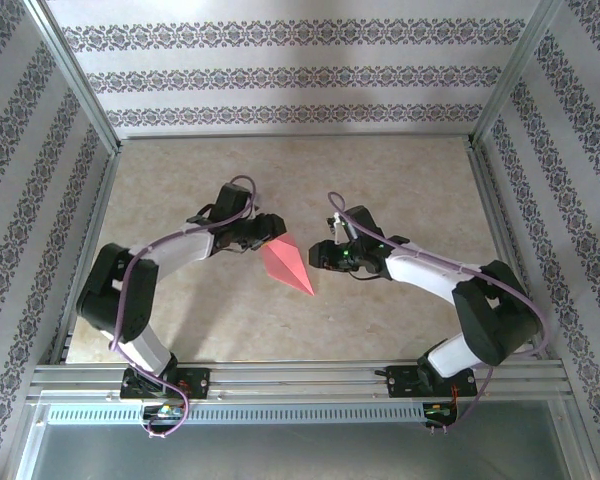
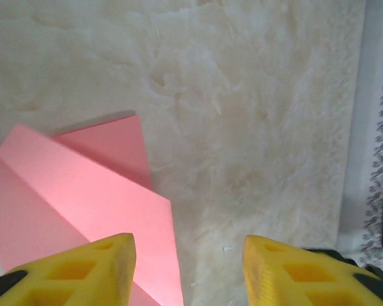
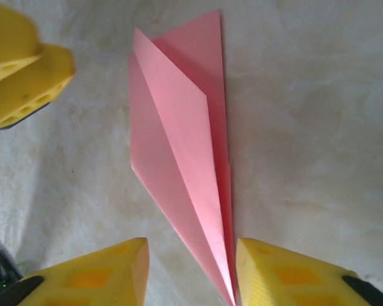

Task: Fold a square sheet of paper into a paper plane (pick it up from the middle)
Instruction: Fourth fold the wing at the center of the table, then pick up the paper from the center of the table.

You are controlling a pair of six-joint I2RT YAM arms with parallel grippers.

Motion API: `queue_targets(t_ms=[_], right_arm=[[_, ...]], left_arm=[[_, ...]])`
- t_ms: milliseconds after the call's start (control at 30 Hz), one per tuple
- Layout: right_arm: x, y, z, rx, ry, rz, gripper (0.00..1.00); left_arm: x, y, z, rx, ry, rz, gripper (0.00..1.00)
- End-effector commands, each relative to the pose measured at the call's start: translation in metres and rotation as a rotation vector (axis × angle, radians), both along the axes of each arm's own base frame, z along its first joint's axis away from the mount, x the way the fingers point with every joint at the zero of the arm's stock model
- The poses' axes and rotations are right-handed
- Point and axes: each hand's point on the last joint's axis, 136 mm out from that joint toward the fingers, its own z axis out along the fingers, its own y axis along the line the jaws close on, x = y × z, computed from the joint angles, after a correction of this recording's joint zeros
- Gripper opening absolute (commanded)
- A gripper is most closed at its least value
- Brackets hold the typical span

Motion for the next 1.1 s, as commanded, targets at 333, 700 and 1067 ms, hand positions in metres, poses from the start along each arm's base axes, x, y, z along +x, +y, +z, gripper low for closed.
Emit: queue_targets(t_ms=[333, 700, 1067], right_arm=[[0.050, 0.042, -0.025, 0.127, 0.037, 0.113, 0.37], [0.053, 0.050, -0.038, 0.171, 0.085, 0.134, 0.24], [0.063, 0.044, 0.018, 0.359, 0.022, 0.070, 0.08]], left_arm=[[-0.016, 0.014, -0.042, -0.135, 0.150, 0.171, 0.54], [-0.014, 0.010, -0.051, -0.146, 0.171, 0.158, 0.53], [-0.007, 0.000, 0.001, -0.277, -0.009, 0.046, 0.57]])
